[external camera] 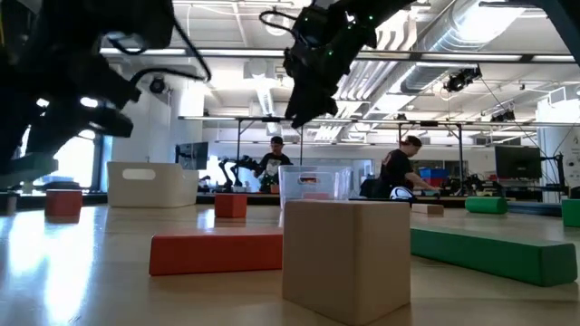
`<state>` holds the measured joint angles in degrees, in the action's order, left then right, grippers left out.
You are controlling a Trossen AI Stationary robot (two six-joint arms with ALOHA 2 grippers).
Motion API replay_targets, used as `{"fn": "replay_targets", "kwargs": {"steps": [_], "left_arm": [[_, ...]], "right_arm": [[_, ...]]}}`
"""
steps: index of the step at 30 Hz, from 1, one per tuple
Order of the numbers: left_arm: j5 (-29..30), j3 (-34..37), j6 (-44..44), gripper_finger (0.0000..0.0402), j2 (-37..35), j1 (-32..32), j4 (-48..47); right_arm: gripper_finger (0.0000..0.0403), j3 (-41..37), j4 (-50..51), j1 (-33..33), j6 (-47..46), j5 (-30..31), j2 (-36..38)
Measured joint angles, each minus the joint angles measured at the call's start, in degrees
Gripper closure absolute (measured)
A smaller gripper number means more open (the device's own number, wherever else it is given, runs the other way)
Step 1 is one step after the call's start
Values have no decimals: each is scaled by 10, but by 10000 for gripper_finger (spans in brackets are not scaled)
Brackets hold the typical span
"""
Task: Sort & place blocks by color
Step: Put the green block into the bottom white bin
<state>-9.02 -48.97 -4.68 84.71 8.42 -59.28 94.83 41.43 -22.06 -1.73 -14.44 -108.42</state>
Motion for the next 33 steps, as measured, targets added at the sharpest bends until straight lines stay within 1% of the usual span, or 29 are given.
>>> {"fn": "replay_targets", "kwargs": {"steps": [6,10,16,21,23,29,33], "left_arm": [[4,-22,-72,328,-59,-33,28],[5,-26,-113,328,-93,-55,77],[20,-26,-155,328,-130,-86,182],[45,-26,-151,327,-146,-119,279],[46,-26,-140,327,-148,-134,320],[48,-26,-124,327,-148,-179,441],[47,-26,-104,327,-148,-198,527]], "right_arm": [[229,0,-1,0,29,-75,31],[229,0,1,2,33,-108,50],[229,0,1,14,39,-161,70],[229,0,4,28,75,-193,85],[229,0,7,32,92,-202,91],[229,0,8,44,126,-205,104],[229,0,7,50,123,-200,107]]}}
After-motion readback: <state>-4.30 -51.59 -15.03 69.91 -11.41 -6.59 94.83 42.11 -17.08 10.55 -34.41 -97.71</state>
